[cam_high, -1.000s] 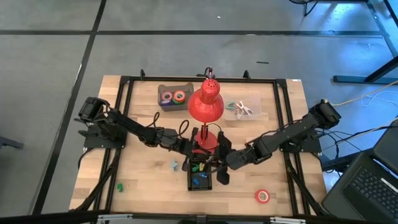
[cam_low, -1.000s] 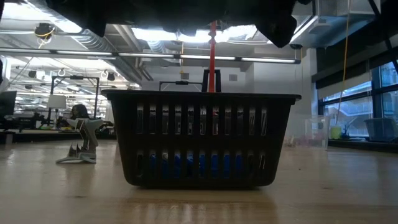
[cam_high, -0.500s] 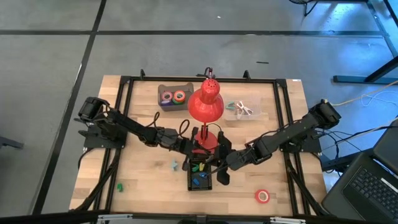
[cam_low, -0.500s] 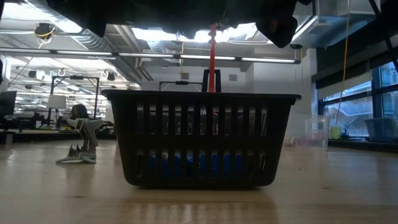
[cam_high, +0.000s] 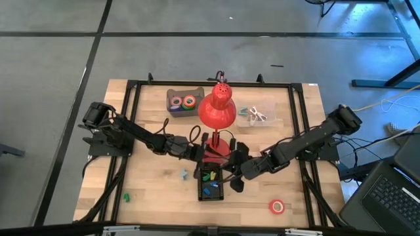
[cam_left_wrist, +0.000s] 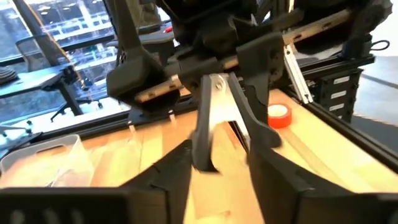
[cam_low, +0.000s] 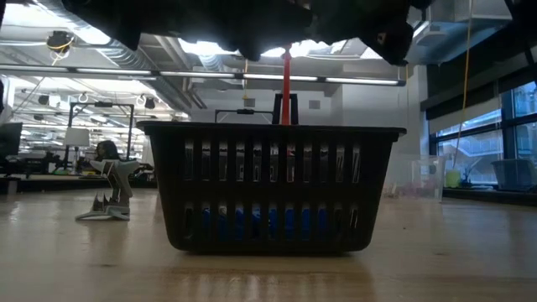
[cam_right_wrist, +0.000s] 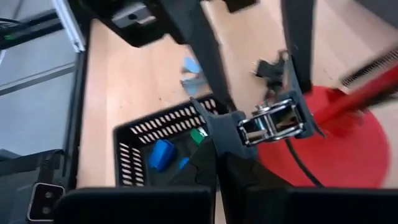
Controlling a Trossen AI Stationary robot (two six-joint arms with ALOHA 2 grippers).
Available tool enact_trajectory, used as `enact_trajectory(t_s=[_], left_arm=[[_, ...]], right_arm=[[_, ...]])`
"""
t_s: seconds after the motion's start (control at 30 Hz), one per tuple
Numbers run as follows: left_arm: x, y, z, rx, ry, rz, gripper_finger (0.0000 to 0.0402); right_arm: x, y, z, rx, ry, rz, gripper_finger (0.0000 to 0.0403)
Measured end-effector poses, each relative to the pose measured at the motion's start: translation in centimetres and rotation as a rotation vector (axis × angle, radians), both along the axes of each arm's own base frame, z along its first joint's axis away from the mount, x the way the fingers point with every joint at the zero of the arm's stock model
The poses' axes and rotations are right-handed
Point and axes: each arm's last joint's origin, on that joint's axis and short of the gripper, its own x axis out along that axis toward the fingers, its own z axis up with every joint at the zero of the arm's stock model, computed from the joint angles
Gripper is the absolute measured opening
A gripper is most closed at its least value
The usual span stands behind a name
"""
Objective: Pick and place Stapler, Stapler remover, tape
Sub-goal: Put the black staple remover into the transparent bin
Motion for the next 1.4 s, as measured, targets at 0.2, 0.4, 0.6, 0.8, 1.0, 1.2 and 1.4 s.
enact_trajectory(t_s=[0.2,0.4,0.6,0.8,1.0,1.2,1.4], left_arm=[[0.0,0.1,-0.2,0.03,0.017,0.049,0.021],[0.0,0.3,0.0,0.031,-0.005,0.09,0.0223],[0.1,0.2,0.6,0.01,-0.074,0.086,0.0223],[0.1,0.2,0.9,-0.038,-0.094,0.086,0.0223],[0.1,0.2,0.8,-0.071,-0.084,0.09,0.0223],[0.1,0.1,0.8,-0.071,-0.082,0.086,0.0223],[0.1,0.1,0.8,-0.071,-0.083,0.086,0.0223]], right_arm=[[-3.5,-0.7,0.7,-0.08,0.12,-0.176,0.0],[-8.4,-3.0,1.4,-0.156,0.328,-0.416,0.0],[-10.2,-8.1,2.7,-0.25,0.489,-0.589,0.0],[-8.7,-14.0,2.9,-0.172,0.635,-0.531,0.0],[-6.2,-19.8,2.9,-0.055,0.508,-0.34,0.0],[-5.6,-24.5,1.5,0.06,0.495,-0.349,0.0],[-4.4,-26.2,-1.9,0.11,0.622,-0.288,0.0]])
